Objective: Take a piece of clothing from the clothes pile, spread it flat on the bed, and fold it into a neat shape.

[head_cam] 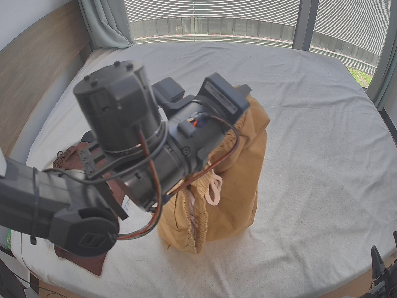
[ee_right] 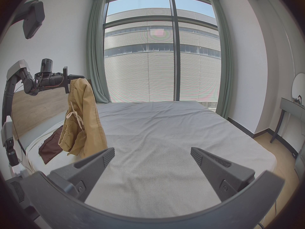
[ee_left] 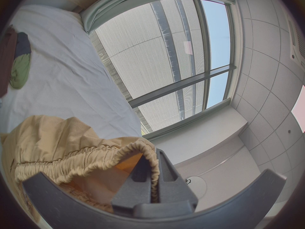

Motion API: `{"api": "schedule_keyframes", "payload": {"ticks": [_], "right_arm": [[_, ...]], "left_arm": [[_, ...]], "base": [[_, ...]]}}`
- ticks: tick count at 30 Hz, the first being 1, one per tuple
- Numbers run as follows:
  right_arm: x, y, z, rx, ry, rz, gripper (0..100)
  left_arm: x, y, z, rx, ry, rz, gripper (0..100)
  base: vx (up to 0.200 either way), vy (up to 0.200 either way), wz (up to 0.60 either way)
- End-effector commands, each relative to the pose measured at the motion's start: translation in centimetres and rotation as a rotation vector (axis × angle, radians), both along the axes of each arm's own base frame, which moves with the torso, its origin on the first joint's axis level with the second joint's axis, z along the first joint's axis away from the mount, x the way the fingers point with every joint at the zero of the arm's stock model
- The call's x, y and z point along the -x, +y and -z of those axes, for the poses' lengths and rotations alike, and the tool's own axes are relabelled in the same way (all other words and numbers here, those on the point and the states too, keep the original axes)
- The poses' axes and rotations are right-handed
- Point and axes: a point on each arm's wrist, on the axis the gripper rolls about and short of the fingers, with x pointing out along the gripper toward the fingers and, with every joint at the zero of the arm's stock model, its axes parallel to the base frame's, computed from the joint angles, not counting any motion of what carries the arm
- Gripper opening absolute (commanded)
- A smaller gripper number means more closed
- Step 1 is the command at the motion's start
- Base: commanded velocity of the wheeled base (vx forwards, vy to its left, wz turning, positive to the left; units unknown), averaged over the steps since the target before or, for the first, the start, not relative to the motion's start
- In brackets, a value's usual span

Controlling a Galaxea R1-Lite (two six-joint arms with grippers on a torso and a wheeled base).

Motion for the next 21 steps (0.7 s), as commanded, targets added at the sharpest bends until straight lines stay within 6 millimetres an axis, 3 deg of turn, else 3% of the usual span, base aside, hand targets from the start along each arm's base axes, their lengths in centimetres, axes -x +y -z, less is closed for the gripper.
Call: {"api": "schedule_keyframes", "payload": {"ticks": [1, 12, 18, 21], "right_arm": [[0.0, 0.0, 0.5, 0.001, 0.000, 0.001, 100], [0.0, 0.0, 0.5, 0.001, 0.000, 0.001, 100], [0.0, 0.0, 0.5, 0.001, -0.002, 0.001, 100], [0.0, 0.0, 0.5, 0.001, 0.000, 0.001, 100]], "left_arm": [[-1.4, -3.1, 1.8, 0.013, 0.045, 0.035, 0], [-2.1, -7.2, 2.5, 0.057, 0.056, 0.090, 0], [-0.6, -8.4, -0.3, 0.150, 0.035, 0.195, 0], [0.7, -8.7, -3.0, 0.207, 0.003, 0.250, 0]], "base": [[0.000, 0.000, 0.00], [0.000, 0.000, 0.00], [0.000, 0.000, 0.00], [0.000, 0.000, 0.00]]}}
